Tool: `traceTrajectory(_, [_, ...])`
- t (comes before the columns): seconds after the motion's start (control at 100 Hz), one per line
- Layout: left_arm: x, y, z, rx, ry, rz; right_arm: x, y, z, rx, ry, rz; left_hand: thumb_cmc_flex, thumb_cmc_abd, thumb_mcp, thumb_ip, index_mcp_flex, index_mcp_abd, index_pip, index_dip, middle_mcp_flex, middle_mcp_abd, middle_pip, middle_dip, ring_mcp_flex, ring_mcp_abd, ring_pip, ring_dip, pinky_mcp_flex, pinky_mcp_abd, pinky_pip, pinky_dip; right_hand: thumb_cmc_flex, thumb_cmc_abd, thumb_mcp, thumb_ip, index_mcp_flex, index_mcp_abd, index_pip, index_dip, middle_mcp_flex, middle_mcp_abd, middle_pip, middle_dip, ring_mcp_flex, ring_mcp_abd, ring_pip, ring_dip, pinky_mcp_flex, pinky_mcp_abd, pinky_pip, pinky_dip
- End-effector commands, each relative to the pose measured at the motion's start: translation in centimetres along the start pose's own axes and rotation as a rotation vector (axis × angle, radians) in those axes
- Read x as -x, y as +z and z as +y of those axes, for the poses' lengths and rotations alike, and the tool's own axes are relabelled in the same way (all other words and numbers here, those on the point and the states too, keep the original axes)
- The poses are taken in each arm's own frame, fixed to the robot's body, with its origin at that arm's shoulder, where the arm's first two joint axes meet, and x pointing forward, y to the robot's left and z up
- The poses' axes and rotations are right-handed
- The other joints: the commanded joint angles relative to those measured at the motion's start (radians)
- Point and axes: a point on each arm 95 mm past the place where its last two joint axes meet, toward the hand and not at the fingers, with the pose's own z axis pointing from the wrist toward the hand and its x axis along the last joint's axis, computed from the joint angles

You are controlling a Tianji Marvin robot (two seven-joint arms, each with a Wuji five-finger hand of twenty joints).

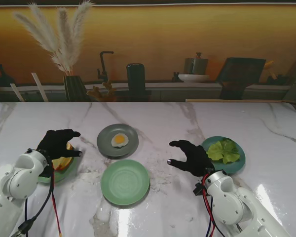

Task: Prepare sandwich (Bread, lettuce, and egg)

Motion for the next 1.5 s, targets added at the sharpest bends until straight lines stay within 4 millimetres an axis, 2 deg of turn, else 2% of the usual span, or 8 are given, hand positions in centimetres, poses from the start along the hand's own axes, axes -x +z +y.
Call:
traceTrajectory(0.0, [1.7, -0.2, 0.0, 0.003, 0.032, -0.058, -0.6, 0.2, -0.4, -0.002, 0.020, 0.005, 0.008, -0.020, 0.020, -0.023, -0.037, 0.000, 0.003, 0.008, -0.025, 0.011, -0.006, -0.005, -0.028, -0.009, -0.010, -0.003, -0.022, -0.006, -0.008, 0.000, 0.025, 0.029, -0.023, 0.019, 0.019, 0.001, -0.003, 0.001, 0.014, -0.021, -0.007, 0.000, 0.016, -0.014, -0.001, 0.007, -0.003, -0.003, 0.010, 0.022])
traceTrajectory(0.21, [3.9, -0.7, 0.4, 0.017, 0.100, -0.139, -0.6, 0.3, -0.5, -0.011, 0.022, 0.002, 0.001, -0.026, 0.036, -0.026, -0.053, 0.015, -0.023, -0.007, -0.052, 0.014, -0.014, -0.008, -0.053, -0.014, -0.023, -0.006, -0.021, -0.013, -0.060, -0.026, 0.028, 0.029, -0.023, 0.020, 0.020, 0.001, -0.003, 0.001, 0.015, -0.021, -0.007, 0.000, 0.015, -0.016, -0.001, 0.007, -0.003, -0.002, 0.010, 0.022])
traceTrajectory(0.36, [5.1, -0.8, 0.8, 0.019, 0.110, -0.196, -0.7, 0.3, -0.6, -0.016, 0.024, 0.004, 0.020, -0.031, 0.055, -0.024, -0.035, 0.041, -0.038, -0.024, -0.052, 0.021, -0.012, -0.011, -0.051, -0.006, -0.022, -0.007, -0.014, -0.027, -0.080, -0.035, 0.027, 0.029, -0.023, 0.020, 0.020, -0.001, -0.003, 0.000, 0.016, -0.021, -0.008, 0.000, 0.017, -0.016, -0.001, 0.007, -0.003, -0.003, 0.010, 0.022])
traceTrajectory(0.44, [5.5, -0.7, 1.0, 0.011, 0.111, -0.218, -0.7, 0.4, -0.7, -0.019, 0.024, 0.005, 0.028, -0.050, 0.132, 0.007, -0.021, 0.052, -0.034, -0.029, -0.042, 0.025, -0.001, -0.010, -0.041, -0.003, -0.009, -0.003, -0.012, -0.029, -0.051, -0.019, 0.028, 0.029, -0.023, 0.020, 0.020, 0.002, -0.003, 0.000, 0.017, -0.022, -0.007, 0.000, 0.017, -0.016, -0.001, 0.007, -0.001, -0.003, 0.010, 0.022])
traceTrajectory(0.57, [5.8, -0.2, 1.3, -0.004, 0.101, -0.247, -0.7, 0.4, -0.8, -0.021, 0.026, 0.008, 0.021, -0.082, 0.239, 0.030, -0.019, 0.064, -0.002, -0.007, -0.026, 0.036, 0.023, 0.001, -0.022, 0.010, 0.019, 0.010, -0.012, -0.031, 0.025, 0.018, 0.028, 0.030, -0.023, 0.020, 0.021, 0.000, -0.003, 0.000, 0.018, -0.022, -0.008, 0.000, 0.019, -0.016, -0.001, 0.007, -0.003, -0.003, 0.010, 0.022])
traceTrajectory(0.92, [6.2, 1.5, 1.2, -0.021, 0.059, -0.281, -0.7, 0.4, -0.9, -0.029, 0.030, 0.007, 0.012, -0.096, 0.276, 0.014, -0.024, 0.082, 0.040, 0.019, -0.014, 0.044, 0.055, 0.023, -0.006, 0.019, 0.067, 0.027, 0.005, -0.033, 0.086, 0.046, 0.030, 0.031, -0.024, 0.020, 0.020, -0.001, -0.003, -0.001, 0.022, -0.022, -0.009, 0.000, 0.021, -0.016, -0.003, 0.007, -0.006, -0.002, 0.008, 0.021])
traceTrajectory(1.31, [6.5, 2.1, 1.9, 0.035, 0.000, -0.351, -0.7, 0.5, -0.9, -0.040, 0.035, -0.002, 0.015, -0.111, 0.303, 0.010, 0.054, 0.116, 0.055, 0.026, 0.053, 0.067, 0.086, 0.055, 0.046, 0.055, 0.131, 0.075, 0.042, 0.007, 0.174, 0.089, 0.032, 0.030, -0.025, 0.021, 0.021, 0.000, -0.003, -0.002, 0.024, -0.022, -0.011, 0.000, 0.022, -0.016, -0.004, 0.007, -0.008, -0.002, 0.005, 0.020])
traceTrajectory(1.49, [6.7, 2.3, 2.4, 0.063, -0.003, -0.371, -0.7, 0.5, -1.0, -0.046, 0.038, -0.006, 0.012, -0.118, 0.322, 0.011, 0.083, 0.114, 0.106, 0.071, 0.082, 0.063, 0.112, 0.089, 0.067, 0.063, 0.173, 0.127, 0.051, 0.023, 0.215, 0.111, 0.032, 0.029, -0.026, 0.021, 0.023, -0.001, -0.003, -0.003, 0.024, -0.021, -0.012, -0.001, 0.022, -0.015, -0.005, 0.007, -0.010, -0.001, 0.003, 0.020])
